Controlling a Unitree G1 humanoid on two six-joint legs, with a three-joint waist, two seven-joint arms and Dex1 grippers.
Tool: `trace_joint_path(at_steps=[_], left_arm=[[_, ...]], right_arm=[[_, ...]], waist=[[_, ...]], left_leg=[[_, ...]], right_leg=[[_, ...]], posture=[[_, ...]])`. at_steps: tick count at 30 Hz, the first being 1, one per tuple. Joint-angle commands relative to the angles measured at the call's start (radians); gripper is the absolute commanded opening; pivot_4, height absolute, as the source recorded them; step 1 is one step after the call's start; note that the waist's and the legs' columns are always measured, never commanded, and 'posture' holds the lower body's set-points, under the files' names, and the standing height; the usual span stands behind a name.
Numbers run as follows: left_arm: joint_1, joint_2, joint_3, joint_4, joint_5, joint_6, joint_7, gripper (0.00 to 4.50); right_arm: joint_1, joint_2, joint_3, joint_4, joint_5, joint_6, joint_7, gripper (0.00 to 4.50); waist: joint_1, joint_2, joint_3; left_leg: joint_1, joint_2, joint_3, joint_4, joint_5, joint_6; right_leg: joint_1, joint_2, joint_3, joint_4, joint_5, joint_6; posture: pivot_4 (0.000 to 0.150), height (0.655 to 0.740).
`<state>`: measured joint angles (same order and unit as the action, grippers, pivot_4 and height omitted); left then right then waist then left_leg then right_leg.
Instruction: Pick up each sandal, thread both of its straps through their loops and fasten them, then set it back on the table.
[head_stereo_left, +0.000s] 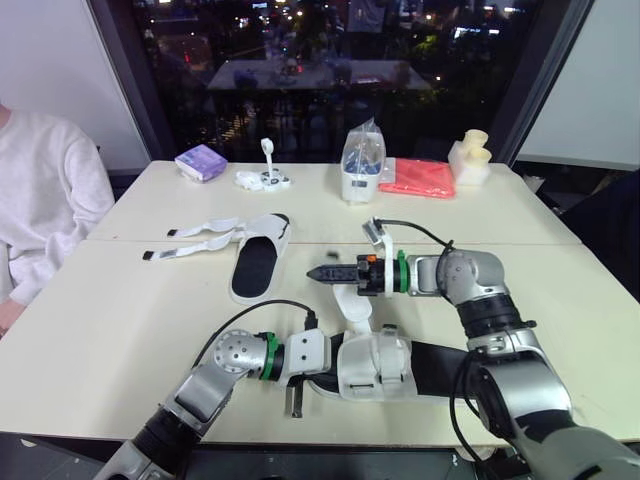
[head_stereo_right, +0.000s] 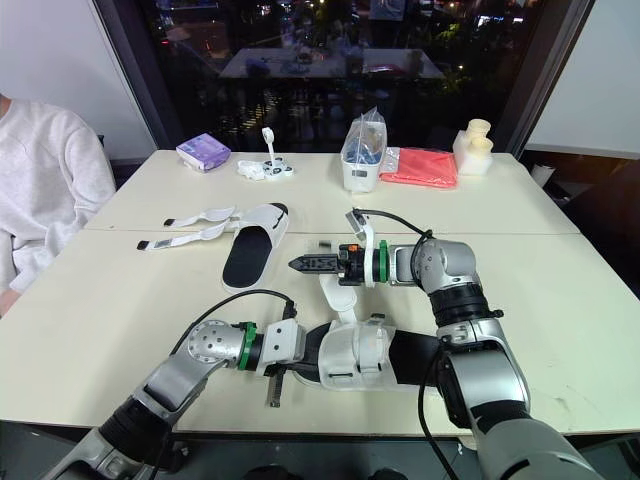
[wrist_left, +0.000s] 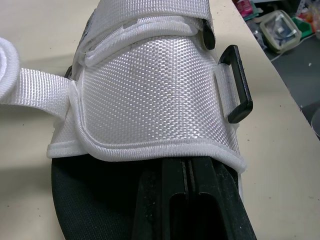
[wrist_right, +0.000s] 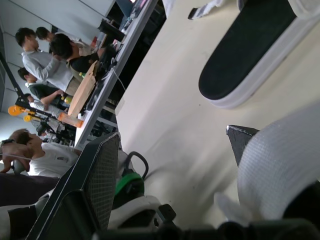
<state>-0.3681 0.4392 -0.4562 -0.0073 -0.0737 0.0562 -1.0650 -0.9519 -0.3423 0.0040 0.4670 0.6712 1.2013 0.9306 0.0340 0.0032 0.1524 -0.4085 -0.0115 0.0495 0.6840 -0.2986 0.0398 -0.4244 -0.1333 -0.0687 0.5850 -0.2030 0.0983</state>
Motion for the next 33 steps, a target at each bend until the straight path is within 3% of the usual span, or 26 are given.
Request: trace_joint_path(at_steps=[1,17,20,25,26,30,33], left_arm=[[0.035,0.021,-0.052,0.072,0.072,0.05,0.005,0.0],[0.032,0.007,-0.05,0.081,0.066,0.049,0.008,0.0],[0.031,0.005,-0.051,0.083,0.066,0.048,0.007,0.0],[0.031,0.001,-0.047,0.084,0.065,0.052,0.012,0.0],[0.032,0.0,-0.047,0.085,0.064,0.053,0.013,0.0],[0.031,-0.001,-0.043,0.087,0.061,0.057,0.012,0.0],[0.031,0.001,-0.041,0.089,0.055,0.061,0.005,0.0]], right_arm=[[-0.03,-0.01,-0.015,-0.056,0.013,-0.006,0.019,3.66],[-0.052,-0.068,-0.047,-0.135,0.018,0.006,0.009,3.66],[-0.046,-0.085,-0.053,-0.153,0.024,0.014,0.008,2.85],[-0.013,-0.111,-0.082,-0.257,0.073,0.073,-0.003,0.3],[-0.002,-0.113,-0.091,-0.286,0.087,0.09,-0.012,0.06],[0.05,-0.126,-0.114,-0.425,0.134,0.15,-0.051,0.06],[0.139,-0.189,-0.082,-0.646,0.129,0.125,-0.073,0.06]], waist=[[0.0,0.0,0.0],[0.003,0.0,0.0],[0.002,0.0,0.0],[0.005,0.0,0.0],[0.005,0.0,0.0],[0.005,0.0,0.0],[0.009,0.0,0.0]], left_leg=[[0.0,0.0,0.0,0.0,0.0,0.0],[0.0,0.0,0.0,0.0,0.0,0.0],[0.0,0.0,0.0,0.0,0.0,0.0],[0.0,0.0,0.0,0.0,0.0,0.0],[-0.001,0.0,0.0,0.0,0.0,0.0],[-0.001,0.0,0.0,0.0,0.0,0.0],[-0.001,0.0,0.0,0.0,0.0,0.0]], right_leg=[[0.0,0.0,0.0,0.0,0.0,0.0],[0.0,0.0,0.0,0.0,0.0,0.0],[0.0,0.0,0.0,0.0,0.0,0.0],[0.0,-0.001,0.0,0.0,0.0,0.0],[0.0,-0.001,0.0,-0.001,0.0,0.0],[0.0,-0.001,0.0,-0.001,0.0,0.0],[0.0,-0.001,0.0,-0.001,0.0,0.0]], posture=[[0.15,0.74],[0.15,0.74],[0.15,0.74],[0.15,0.74],[0.15,0.74],[0.15,0.74],[0.15,0.74]])
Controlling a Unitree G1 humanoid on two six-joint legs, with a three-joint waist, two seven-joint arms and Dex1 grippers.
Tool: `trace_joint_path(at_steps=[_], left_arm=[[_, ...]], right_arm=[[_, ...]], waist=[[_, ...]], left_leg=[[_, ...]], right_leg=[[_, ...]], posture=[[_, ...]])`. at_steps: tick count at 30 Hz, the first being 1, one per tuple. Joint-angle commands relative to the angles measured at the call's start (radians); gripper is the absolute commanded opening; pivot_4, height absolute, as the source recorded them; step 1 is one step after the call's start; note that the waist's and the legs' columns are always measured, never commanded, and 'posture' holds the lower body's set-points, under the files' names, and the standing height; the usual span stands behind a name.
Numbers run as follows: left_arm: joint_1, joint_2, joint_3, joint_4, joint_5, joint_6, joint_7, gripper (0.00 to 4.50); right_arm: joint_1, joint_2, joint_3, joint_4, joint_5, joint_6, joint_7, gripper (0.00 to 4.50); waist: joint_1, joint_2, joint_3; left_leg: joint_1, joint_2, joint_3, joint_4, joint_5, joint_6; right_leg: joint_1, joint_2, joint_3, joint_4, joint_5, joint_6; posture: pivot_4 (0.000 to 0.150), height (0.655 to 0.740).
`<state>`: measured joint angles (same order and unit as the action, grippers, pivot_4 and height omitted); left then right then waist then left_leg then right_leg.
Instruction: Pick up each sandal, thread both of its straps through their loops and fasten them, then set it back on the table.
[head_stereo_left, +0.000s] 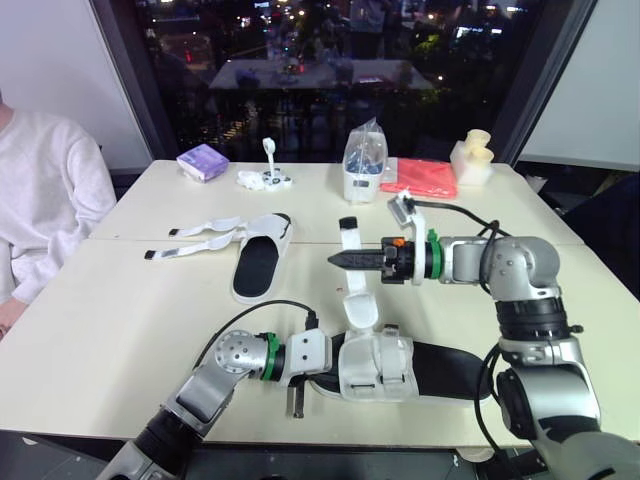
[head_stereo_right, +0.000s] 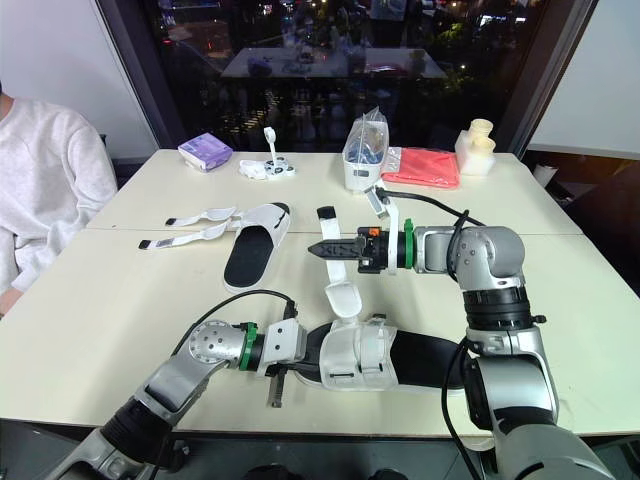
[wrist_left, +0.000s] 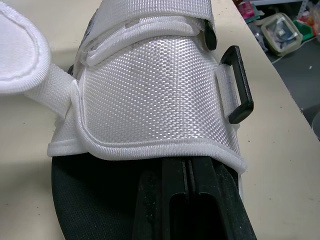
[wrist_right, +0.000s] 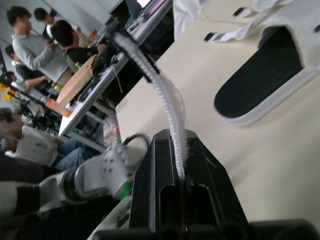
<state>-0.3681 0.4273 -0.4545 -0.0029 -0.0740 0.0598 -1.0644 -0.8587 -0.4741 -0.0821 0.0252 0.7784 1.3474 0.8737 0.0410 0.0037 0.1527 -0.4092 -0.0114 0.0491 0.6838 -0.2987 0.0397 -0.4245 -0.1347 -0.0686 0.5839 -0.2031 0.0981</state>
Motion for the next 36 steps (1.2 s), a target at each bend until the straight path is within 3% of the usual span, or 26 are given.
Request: trace_joint_path(at_steps=[1,3,7,11,20,30,34,36], left_arm=[[0.031,0.014,-0.042,0.085,0.054,0.058,0.003,0.0],[0.031,0.014,-0.041,0.086,0.054,0.058,0.001,0.0],[0.026,0.017,-0.036,0.101,0.048,0.057,-0.01,0.0],[0.022,0.021,-0.039,0.11,0.044,0.048,-0.032,0.0],[0.041,0.023,-0.045,0.099,0.038,0.05,-0.046,0.0],[0.048,0.003,-0.055,0.083,0.036,0.071,-0.033,0.0],[0.047,-0.007,-0.057,0.085,0.034,0.075,-0.032,0.0],[0.046,-0.01,-0.058,0.088,0.033,0.076,-0.032,0.0]], right_arm=[[0.078,-0.078,0.014,-0.269,0.02,-0.036,-0.019,0.06],[0.109,-0.096,0.02,-0.324,0.024,-0.051,-0.025,0.06],[0.417,-0.249,0.137,-0.617,-0.226,-0.534,0.075,0.06],[0.586,-0.264,0.173,-0.6,-0.472,-1.05,0.108,0.06],[0.685,-0.22,0.21,-0.452,-0.673,-1.579,0.096,0.06],[0.742,-0.315,0.283,-0.463,-0.666,-1.876,0.233,0.06],[0.773,-0.369,0.306,-0.417,-0.677,-1.985,0.269,1.3],[0.813,-0.412,0.302,-0.412,-0.689,-2.025,0.28,2.41]], waist=[[0.0,0.0,0.0],[-0.004,0.0,0.0],[0.001,-0.002,-0.001],[-0.003,-0.001,0.0],[-0.001,-0.002,0.0],[0.001,-0.002,0.0],[0.003,-0.002,0.0],[0.005,-0.002,0.0]], left_leg=[[0.0,0.0,0.0,0.0,0.0,0.0],[-0.001,0.0,0.0,0.0,0.0,0.0],[-0.001,0.001,-0.002,-0.001,0.0,0.0],[0.0,0.0,0.001,-0.001,0.0,0.0],[0.002,0.002,0.0,-0.001,0.0,-0.001],[0.002,0.002,0.0,-0.001,0.0,-0.001],[0.002,0.002,-0.001,-0.001,0.0,-0.001],[0.002,0.002,0.0,0.0,0.0,-0.001]], right_leg=[[0.0,0.0,0.0,-0.001,0.0,0.0],[0.0,0.0,0.0,-0.002,0.0,0.0],[0.002,0.001,-0.004,-0.004,-0.001,0.001],[0.002,0.001,-0.005,-0.004,-0.002,0.014],[0.004,0.002,-0.008,-0.004,0.001,0.012],[0.004,0.001,-0.009,-0.004,0.001,0.011],[0.005,0.001,-0.009,-0.005,0.001,0.011],[0.006,0.0,-0.009,-0.005,0.001,0.011]], posture=[[0.15,0.74],[0.15,0.74],[0.15,0.74],[0.15,0.74],[0.15,0.74],[0.15,0.74],[0.15,0.74],[0.15,0.74]])
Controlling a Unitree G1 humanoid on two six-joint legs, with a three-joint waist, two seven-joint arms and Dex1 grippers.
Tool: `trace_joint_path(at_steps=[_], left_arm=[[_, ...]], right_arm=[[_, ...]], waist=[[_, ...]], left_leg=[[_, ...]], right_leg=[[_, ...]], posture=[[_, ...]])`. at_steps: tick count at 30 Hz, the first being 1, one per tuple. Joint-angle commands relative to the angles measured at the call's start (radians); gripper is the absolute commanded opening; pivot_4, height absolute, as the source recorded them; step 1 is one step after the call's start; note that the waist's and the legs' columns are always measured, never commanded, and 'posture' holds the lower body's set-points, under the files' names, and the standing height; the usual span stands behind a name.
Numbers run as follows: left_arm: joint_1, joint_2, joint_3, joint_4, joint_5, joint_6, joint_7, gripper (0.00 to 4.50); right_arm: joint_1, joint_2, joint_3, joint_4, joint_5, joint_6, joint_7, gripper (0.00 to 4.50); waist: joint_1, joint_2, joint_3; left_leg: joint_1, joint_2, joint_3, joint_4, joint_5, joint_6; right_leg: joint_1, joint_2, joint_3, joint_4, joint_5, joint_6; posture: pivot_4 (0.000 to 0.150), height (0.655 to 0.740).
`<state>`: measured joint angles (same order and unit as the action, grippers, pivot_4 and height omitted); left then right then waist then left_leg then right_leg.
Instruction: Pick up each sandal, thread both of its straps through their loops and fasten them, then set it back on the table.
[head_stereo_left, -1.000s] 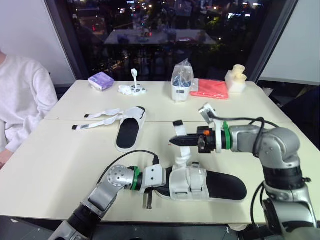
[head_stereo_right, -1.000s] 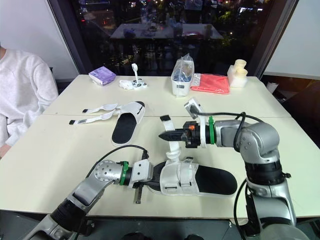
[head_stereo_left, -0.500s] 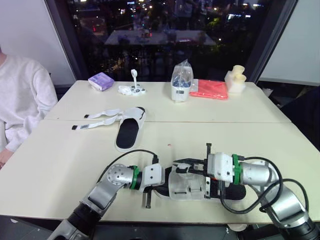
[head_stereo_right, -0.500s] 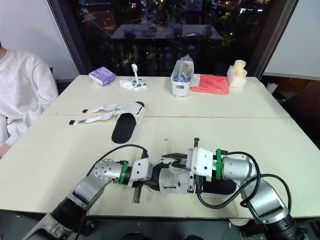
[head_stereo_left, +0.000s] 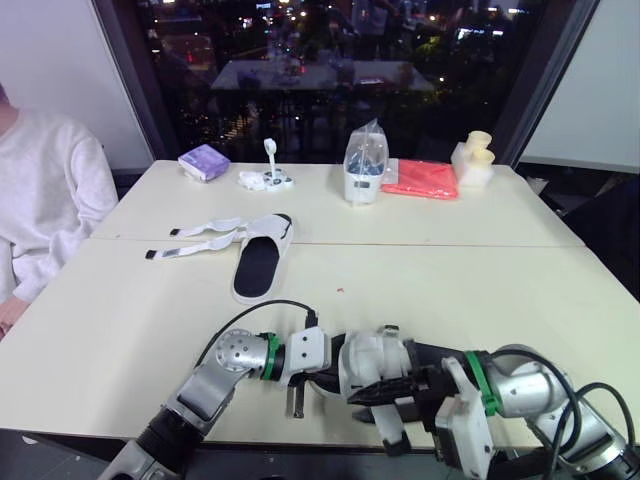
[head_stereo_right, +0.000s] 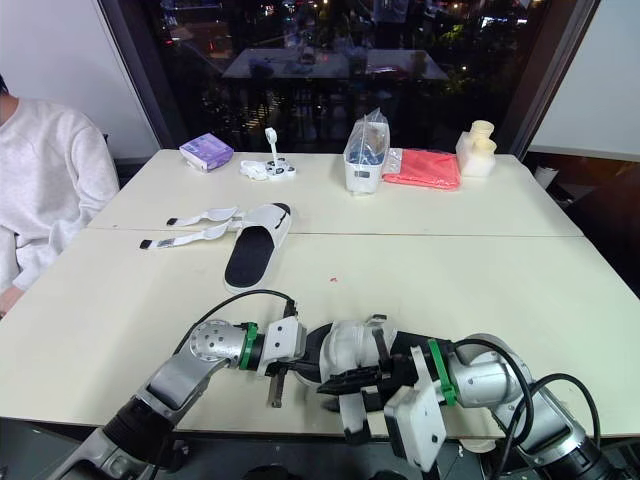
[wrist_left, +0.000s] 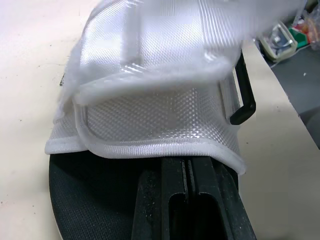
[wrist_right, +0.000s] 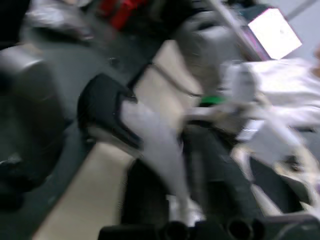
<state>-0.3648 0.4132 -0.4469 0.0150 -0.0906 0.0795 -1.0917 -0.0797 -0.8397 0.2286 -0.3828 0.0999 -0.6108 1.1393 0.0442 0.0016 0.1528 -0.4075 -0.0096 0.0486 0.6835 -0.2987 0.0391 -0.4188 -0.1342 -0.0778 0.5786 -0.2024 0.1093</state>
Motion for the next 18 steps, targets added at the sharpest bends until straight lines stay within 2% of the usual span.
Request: trace_joint_path(at_steps=[1,4,8,11,13,18], left_arm=[[0.042,0.003,-0.065,0.071,0.049,0.056,-0.006,0.0],[0.042,0.0,-0.066,0.071,0.049,0.057,-0.006,0.0],[0.043,-0.001,-0.065,0.073,0.049,0.055,-0.006,0.0],[0.044,-0.001,-0.066,0.073,0.052,0.047,-0.006,0.0],[0.043,-0.001,-0.066,0.075,0.055,0.043,-0.004,0.0],[0.046,-0.004,-0.066,0.071,0.059,0.044,0.007,0.0]], right_arm=[[0.057,-0.07,-0.014,0.002,-0.029,-0.097,0.017,2.89],[0.094,-0.12,-0.022,0.02,-0.06,-0.149,0.008,4.46],[0.19,-0.265,-0.091,0.141,-0.049,-0.239,0.024,4.46],[0.246,-0.337,-0.13,0.202,0.02,-0.223,0.027,4.46],[0.264,-0.356,-0.151,0.202,0.1,-0.135,0.025,4.46],[0.273,-0.439,-0.207,0.061,0.431,0.401,0.039,4.46]], waist=[[0.002,0.0,0.0],[0.002,0.0,0.0],[0.007,0.0,0.0],[0.009,0.0,0.0],[0.01,0.001,0.0],[0.012,0.002,0.0]], left_leg=[[0.0,0.0,0.0,0.0,0.0,0.0],[0.0,0.0,0.0,0.0,0.0,0.0],[0.001,0.0,0.0,0.0,0.0,0.0],[0.001,0.0,0.0,0.0,0.0,0.0],[0.002,0.0,0.0,0.0,0.0,0.0],[0.003,0.001,-0.001,0.0,0.0,0.0]], right_leg=[[0.0,0.0,0.0,0.0,0.0,0.0],[0.001,0.0,0.0,0.0,0.0,0.0],[0.002,0.0,0.0,-0.001,0.0,0.0],[0.002,0.0,0.0,-0.001,0.0,0.0],[0.003,0.0,0.0,-0.001,0.0,0.0],[0.008,-0.002,0.0,-0.001,0.0,-0.001]], posture=[[0.15,0.74],[0.15,0.74],[0.15,0.74],[0.15,0.74],[0.15,0.74],[0.15,0.74]])
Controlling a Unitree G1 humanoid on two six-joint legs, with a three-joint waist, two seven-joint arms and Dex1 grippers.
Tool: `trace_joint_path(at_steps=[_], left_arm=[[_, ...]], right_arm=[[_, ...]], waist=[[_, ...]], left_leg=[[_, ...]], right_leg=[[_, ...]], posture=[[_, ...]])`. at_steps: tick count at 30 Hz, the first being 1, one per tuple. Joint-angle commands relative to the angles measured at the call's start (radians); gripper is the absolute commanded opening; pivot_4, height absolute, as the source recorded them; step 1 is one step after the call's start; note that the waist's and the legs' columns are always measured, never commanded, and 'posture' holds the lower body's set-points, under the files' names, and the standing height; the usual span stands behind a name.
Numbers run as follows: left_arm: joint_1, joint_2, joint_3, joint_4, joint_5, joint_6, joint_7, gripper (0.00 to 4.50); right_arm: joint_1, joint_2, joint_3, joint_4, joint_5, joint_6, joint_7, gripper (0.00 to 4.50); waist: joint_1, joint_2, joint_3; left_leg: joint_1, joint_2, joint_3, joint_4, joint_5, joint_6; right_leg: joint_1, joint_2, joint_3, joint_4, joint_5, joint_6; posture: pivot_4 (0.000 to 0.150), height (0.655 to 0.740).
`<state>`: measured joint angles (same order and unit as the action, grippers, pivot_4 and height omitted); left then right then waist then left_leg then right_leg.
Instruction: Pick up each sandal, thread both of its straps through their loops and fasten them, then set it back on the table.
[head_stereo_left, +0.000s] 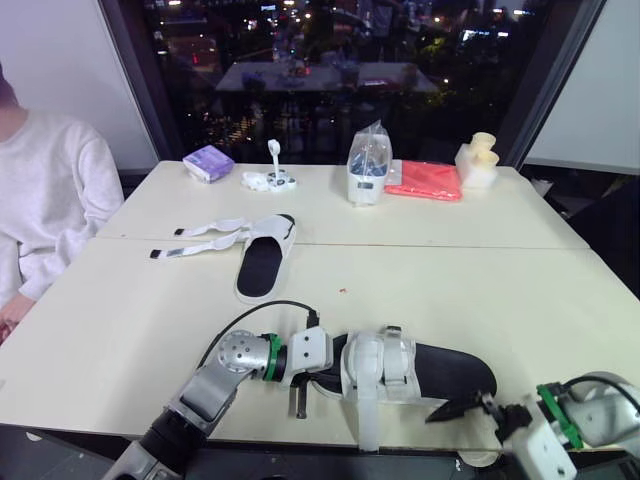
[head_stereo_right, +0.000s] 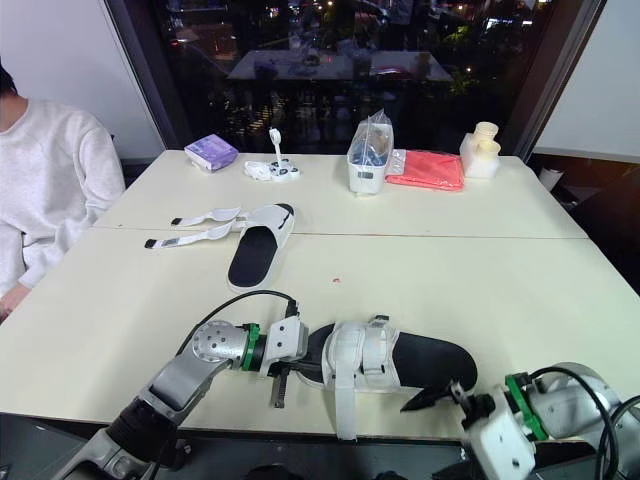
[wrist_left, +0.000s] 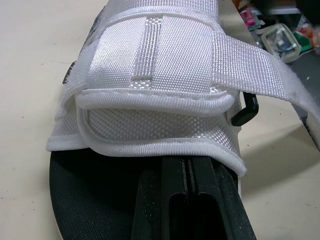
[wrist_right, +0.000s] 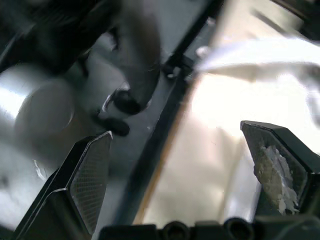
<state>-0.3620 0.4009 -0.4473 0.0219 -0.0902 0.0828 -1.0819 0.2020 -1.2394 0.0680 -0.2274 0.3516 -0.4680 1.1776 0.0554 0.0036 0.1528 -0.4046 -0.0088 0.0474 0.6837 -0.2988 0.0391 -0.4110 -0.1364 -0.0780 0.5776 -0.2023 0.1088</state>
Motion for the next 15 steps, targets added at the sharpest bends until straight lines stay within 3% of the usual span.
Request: trace_joint_path(at_steps=[1,6,11,15], left_arm=[[0.045,0.009,-0.066,0.06,0.058,0.042,-0.001,0.0],[0.05,0.009,-0.071,0.052,0.064,0.039,0.003,0.0],[0.068,0.019,-0.079,0.021,0.068,0.043,0.005,0.0],[0.081,0.024,-0.084,-0.004,0.069,0.055,0.01,0.0]], right_arm=[[-0.011,-0.048,-0.056,-0.119,0.216,0.343,-0.004,4.46],[-0.076,-0.082,-0.027,-0.256,0.479,0.893,-0.115,4.46],[-0.113,-0.06,-0.026,-0.341,0.619,1.169,-0.155,4.46],[-0.174,0.039,0.008,-0.345,0.745,1.362,-0.268,4.46]], waist=[[0.003,0.0,0.0],[0.01,0.0,0.0],[0.01,0.0,0.0],[0.009,-0.001,0.0]], left_leg=[[0.0,0.001,-0.001,0.0,0.0,0.0],[-0.001,0.001,-0.003,0.0,-0.002,-0.003],[-0.003,0.001,-0.003,0.0,-0.002,-0.003],[-0.004,0.001,-0.003,-0.001,-0.002,-0.002]], right_leg=[[0.0,0.0,0.0,0.0,0.0,0.0],[-0.003,-0.001,-0.002,-0.002,0.0,0.0],[-0.005,-0.002,-0.002,-0.003,0.0,0.0],[-0.006,-0.001,-0.004,-0.004,0.0,0.0]], posture=[[0.15,0.74],[0.15,0.74],[0.15,0.74],[0.15,0.74]])
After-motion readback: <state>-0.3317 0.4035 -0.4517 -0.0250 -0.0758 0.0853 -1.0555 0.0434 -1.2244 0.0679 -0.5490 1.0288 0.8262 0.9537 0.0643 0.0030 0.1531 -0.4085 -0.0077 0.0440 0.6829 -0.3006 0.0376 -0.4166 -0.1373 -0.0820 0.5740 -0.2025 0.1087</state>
